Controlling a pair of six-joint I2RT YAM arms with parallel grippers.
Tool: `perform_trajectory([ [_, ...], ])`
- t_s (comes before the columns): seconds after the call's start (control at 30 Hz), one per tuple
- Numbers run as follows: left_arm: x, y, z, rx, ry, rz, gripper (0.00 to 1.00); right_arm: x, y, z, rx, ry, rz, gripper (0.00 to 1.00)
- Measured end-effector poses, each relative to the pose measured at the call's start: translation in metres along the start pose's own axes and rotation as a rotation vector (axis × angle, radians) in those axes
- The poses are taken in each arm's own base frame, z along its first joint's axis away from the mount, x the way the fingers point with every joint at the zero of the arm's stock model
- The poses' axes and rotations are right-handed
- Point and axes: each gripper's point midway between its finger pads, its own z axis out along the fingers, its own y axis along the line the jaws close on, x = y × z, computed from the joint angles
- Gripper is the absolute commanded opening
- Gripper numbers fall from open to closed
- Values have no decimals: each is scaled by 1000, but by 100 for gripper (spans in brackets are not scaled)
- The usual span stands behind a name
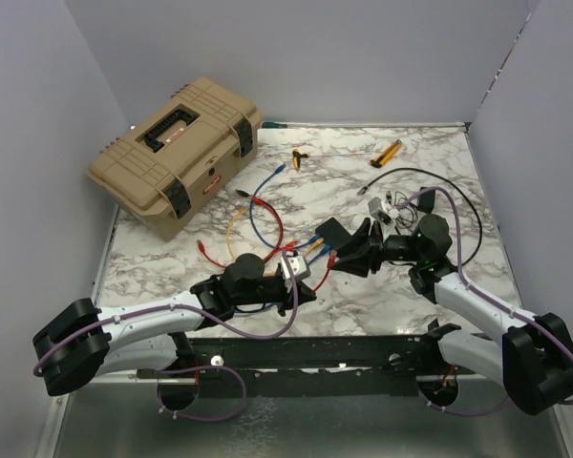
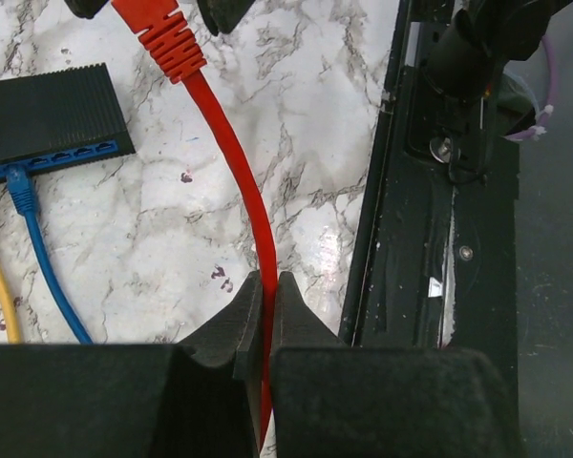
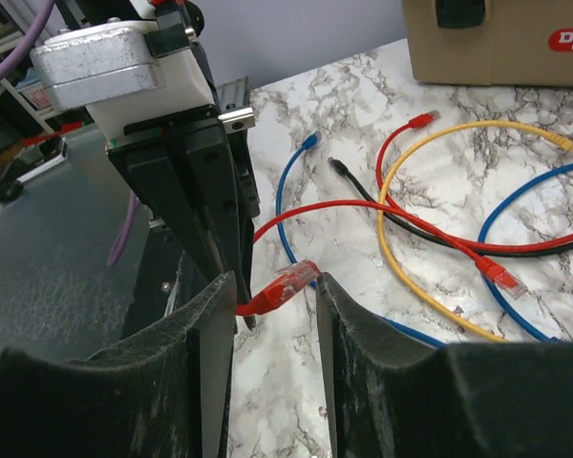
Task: Insert the plug into the switch port
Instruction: Pick up the connector from the center of the board.
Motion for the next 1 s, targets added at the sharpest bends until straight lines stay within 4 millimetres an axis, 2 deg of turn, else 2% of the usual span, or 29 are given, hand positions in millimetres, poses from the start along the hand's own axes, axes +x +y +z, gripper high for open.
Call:
perform_trajectory([
  [0.3,-5,-14,-4,70,-23,11,0,-2,6,0,-35,4,-19,31],
  [0.5,-8,-16,-4,84,-34,17,1,-8,11,0,-68,5,-30,10],
  [0.53,-8,-16,-4,83,-35,17,3,-8,12,0,-73,6,-29,7],
  [0.63,-8,-15,-4,80,-35,17,20,-10,13,1,-81,8,-32,1],
  [0.8,-11,-9,-4,43,-46,16,55,-10,8,2,-76,20,-25,1],
  [0.87,-15,-4,-4,12,-64,13,60,-9,5,3,-70,27,-16,1],
  [1.0,-39,11,-8,-85,-155,8,62,-5,-4,4,-34,39,29,1],
])
